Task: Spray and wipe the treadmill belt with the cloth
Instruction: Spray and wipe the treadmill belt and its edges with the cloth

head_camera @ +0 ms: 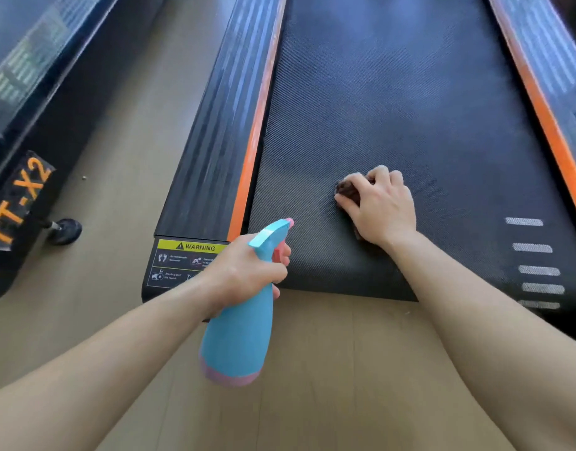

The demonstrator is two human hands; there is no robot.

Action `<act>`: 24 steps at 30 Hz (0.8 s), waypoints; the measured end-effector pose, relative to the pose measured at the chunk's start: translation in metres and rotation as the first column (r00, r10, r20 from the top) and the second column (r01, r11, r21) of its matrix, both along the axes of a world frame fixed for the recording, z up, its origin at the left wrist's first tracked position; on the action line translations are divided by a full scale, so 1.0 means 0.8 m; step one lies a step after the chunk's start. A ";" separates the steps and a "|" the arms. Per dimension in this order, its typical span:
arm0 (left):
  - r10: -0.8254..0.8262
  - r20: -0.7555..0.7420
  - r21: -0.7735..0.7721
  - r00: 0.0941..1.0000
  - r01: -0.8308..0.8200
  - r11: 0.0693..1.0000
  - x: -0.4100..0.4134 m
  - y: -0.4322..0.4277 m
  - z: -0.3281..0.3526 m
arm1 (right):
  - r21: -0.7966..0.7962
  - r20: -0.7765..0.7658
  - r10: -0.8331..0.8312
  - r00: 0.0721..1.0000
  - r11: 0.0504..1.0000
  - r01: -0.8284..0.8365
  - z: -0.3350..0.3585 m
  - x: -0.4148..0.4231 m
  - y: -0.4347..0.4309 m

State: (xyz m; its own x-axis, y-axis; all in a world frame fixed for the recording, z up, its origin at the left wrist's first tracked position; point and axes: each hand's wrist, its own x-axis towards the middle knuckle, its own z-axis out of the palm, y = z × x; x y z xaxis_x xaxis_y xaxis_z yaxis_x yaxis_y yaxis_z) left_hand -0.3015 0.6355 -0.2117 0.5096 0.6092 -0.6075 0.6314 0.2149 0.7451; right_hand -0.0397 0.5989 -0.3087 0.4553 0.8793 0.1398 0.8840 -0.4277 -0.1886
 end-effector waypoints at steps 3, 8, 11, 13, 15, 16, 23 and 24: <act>0.011 0.031 0.007 0.999 -0.012 1.000 -0.011 0.005 0.001 | -0.076 0.000 -0.042 0.999 0.996 0.042 0.003 -0.008 0.026; 0.009 0.037 0.026 0.999 -0.010 1.000 -0.025 0.014 0.000 | -0.006 0.086 0.326 0.941 0.945 -0.327 -0.003 -0.048 -0.050; 0.015 0.026 0.016 1.000 -0.015 1.000 -0.032 0.014 -0.001 | -0.057 0.106 0.382 0.918 0.924 -0.378 0.001 -0.033 -0.034; 0.016 0.021 0.008 1.000 -0.016 1.000 -0.036 0.013 -0.002 | -0.084 0.077 0.255 0.964 0.965 -0.249 0.006 -0.021 0.007; 0.027 0.037 0.013 0.999 -0.027 1.000 -0.039 0.013 -0.001 | -0.130 0.050 0.118 0.992 0.985 -0.110 0.008 -0.012 0.043; 0.034 0.045 0.018 0.998 -0.035 0.999 -0.041 0.015 -0.001 | -0.139 0.049 0.078 0.996 0.988 -0.070 0.007 -0.013 0.049; 0.080 0.103 0.011 0.992 -0.081 0.997 -0.045 0.026 0.007 | -0.046 0.084 0.303 0.949 0.953 -0.301 -0.001 -0.073 -0.051; 0.082 0.098 0.010 0.992 -0.083 0.996 -0.045 0.026 0.007 | -0.070 0.074 0.322 0.944 0.946 -0.317 0.001 -0.067 -0.047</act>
State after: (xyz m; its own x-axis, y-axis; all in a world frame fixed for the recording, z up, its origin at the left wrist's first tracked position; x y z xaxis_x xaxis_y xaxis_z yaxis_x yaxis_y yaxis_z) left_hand -0.3371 0.6565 -0.2061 0.5140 0.6599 -0.5480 0.5359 0.2518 0.8059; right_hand -0.0934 0.5617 -0.3080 0.1378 0.9842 0.1109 0.9875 -0.1279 -0.0919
